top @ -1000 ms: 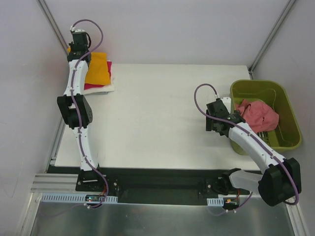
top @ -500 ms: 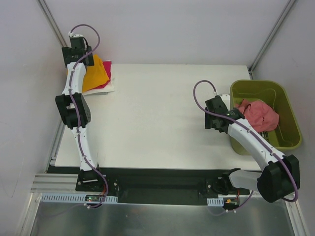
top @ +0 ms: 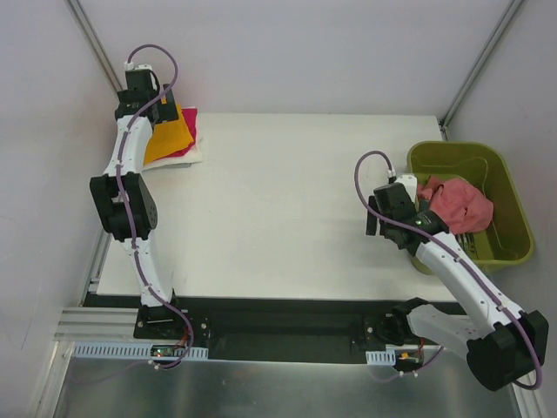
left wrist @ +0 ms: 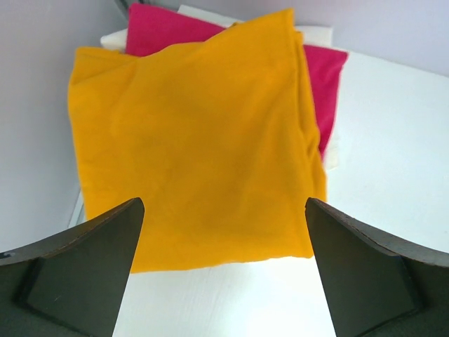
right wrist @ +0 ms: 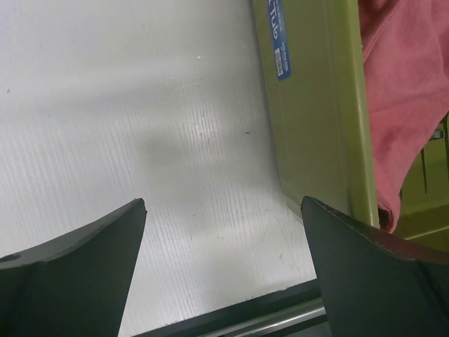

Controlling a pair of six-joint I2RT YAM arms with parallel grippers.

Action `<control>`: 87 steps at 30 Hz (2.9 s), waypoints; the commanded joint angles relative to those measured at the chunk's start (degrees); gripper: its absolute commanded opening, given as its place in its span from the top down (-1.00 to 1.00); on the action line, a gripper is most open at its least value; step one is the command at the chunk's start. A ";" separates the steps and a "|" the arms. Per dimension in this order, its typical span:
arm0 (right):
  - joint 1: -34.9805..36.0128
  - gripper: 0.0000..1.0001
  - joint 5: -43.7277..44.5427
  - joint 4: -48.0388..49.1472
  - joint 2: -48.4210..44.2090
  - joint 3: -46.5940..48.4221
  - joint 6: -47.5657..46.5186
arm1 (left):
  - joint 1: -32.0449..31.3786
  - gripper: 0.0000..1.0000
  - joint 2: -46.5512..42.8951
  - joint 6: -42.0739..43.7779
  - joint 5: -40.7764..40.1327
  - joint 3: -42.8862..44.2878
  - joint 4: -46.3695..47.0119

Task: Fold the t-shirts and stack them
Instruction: Neatly place the folded tshirt to the corner

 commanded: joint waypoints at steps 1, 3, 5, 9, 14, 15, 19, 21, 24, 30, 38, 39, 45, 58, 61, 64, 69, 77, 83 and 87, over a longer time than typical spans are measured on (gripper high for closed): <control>0.25 -0.93 -0.13 -0.51 -3.63 -1.85 0.22 | -0.70 -0.99 -0.71 -3.01 1.31 4.14 0.93; 0.34 -0.93 0.13 -0.60 -4.50 -2.21 0.04 | -0.79 -0.99 2.27 -3.27 0.34 7.90 0.93; 0.43 -0.93 0.48 -0.69 -4.33 -2.12 -0.13 | -0.79 -0.99 4.65 -3.27 0.25 10.81 0.93; 0.26 -0.93 1.80 -1.22 -2.14 -0.72 -0.31 | -0.70 -0.74 12.02 -2.57 1.74 20.38 1.02; 0.26 -0.93 2.41 -1.30 3.82 1.92 -0.84 | -0.79 -0.74 18.62 -2.75 3.50 26.29 2.86; 0.25 -0.93 2.33 -1.39 4.62 2.97 -0.84 | -0.79 -0.74 20.11 -2.92 3.94 26.65 3.99; 0.25 -0.93 1.89 -1.48 8.14 4.55 -1.19 | -0.79 -0.57 23.37 -5.90 8.68 26.91 6.90; 0.34 -0.93 1.19 -2.27 9.72 5.43 -1.10 | -0.79 -0.57 24.95 -7.14 16.22 27.35 7.43; 0.34 -0.93 1.36 -2.89 10.34 6.58 -1.10 | -1.58 -0.51 27.76 -8.02 19.59 28.31 9.63; 0.34 -0.93 2.06 -4.03 9.47 6.75 -1.10 | -3.51 -0.49 30.50 -7.32 23.37 28.59 9.72; 0.34 -0.93 1.27 -4.38 7.54 6.40 -0.58 | -4.22 -0.75 26.38 -4.51 21.43 26.39 9.72; 0.34 -0.93 0.92 -4.21 7.18 6.40 -0.40 | -4.39 -0.84 23.93 -4.24 21.26 25.25 9.63; 0.43 -0.93 -1.97 -2.27 2.45 5.70 -0.40 | -5.53 -0.99 9.62 -5.21 21.96 16.04 9.80; 0.52 -0.93 -7.08 1.50 -12.41 -3.70 2.76 | -21.88 -0.99 -23.35 -6.42 12.11 -14.02 8.57; 0.43 -0.93 -8.04 4.04 -16.01 -7.21 4.08 | -23.20 -0.99 -32.67 -16.87 14.56 -25.96 8.40; 0.34 -0.93 -7.34 5.81 -17.86 -9.85 6.97 | -26.35 -0.99 -41.20 -24.45 15.02 -38.71 8.40; 0.34 -0.93 -9.80 9.59 -18.57 -13.19 7.25 | -37.24 -0.99 -50.52 -29.45 7.89 -56.74 6.65; 0.52 -0.93 -12.26 15.13 -19.18 -19.16 5.14 | -39.63 -0.99 -65.38 -35.00 1.67 -74.51 3.39; 0.69 -0.93 -11.12 18.91 -26.12 -23.04 4.08 | -39.64 -0.99 -70.40 -32.29 -5.72 -76.80 1.37; 0.78 -0.93 -10.95 20.05 -32.27 -25.84 3.55 | -39.55 -0.99 -70.66 -31.14 -7.74 -76.01 0.40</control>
